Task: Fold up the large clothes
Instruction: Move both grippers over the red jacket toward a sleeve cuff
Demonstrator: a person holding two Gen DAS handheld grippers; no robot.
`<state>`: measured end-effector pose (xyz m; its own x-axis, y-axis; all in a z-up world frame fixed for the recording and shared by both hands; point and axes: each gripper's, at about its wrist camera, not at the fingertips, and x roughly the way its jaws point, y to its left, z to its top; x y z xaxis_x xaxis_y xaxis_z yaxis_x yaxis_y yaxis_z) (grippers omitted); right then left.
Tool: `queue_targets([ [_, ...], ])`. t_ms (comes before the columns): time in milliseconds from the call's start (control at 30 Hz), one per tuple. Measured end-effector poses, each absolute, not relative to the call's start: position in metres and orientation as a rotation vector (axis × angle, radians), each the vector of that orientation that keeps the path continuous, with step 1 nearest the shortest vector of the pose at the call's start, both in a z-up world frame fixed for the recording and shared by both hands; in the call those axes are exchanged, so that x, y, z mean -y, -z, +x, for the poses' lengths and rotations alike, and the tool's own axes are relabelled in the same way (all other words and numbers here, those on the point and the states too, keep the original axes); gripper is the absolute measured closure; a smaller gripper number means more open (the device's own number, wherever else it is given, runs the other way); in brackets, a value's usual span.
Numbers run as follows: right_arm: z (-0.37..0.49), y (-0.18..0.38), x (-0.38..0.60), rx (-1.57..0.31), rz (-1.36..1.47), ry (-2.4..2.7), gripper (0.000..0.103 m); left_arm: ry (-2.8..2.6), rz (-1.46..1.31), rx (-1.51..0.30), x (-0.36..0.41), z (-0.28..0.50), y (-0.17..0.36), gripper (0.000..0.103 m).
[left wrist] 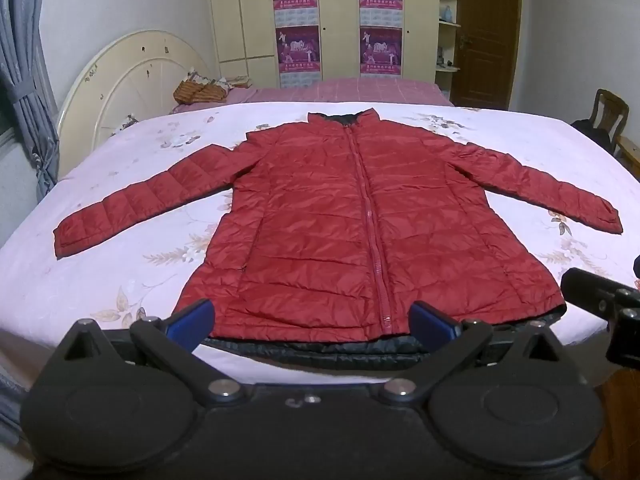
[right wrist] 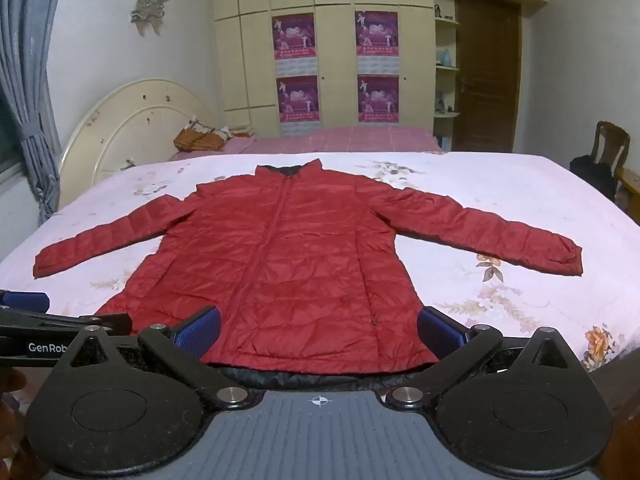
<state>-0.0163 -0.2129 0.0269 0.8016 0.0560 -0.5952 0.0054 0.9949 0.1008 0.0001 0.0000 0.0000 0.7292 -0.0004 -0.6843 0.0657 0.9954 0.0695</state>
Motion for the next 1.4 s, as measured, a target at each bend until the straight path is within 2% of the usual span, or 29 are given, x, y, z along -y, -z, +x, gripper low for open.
queue_targets([
  [933,0.003,-0.02,0.211,-0.661,0.112,0.001,0.0,0.025,0.118,-0.784,0.0,0.021,0.01,0.0],
  [1400,0.04,-0.011,0.226,-0.667,0.118,0.079,0.0,0.041,0.07,-0.762,-0.011,0.067,0.01,0.0],
])
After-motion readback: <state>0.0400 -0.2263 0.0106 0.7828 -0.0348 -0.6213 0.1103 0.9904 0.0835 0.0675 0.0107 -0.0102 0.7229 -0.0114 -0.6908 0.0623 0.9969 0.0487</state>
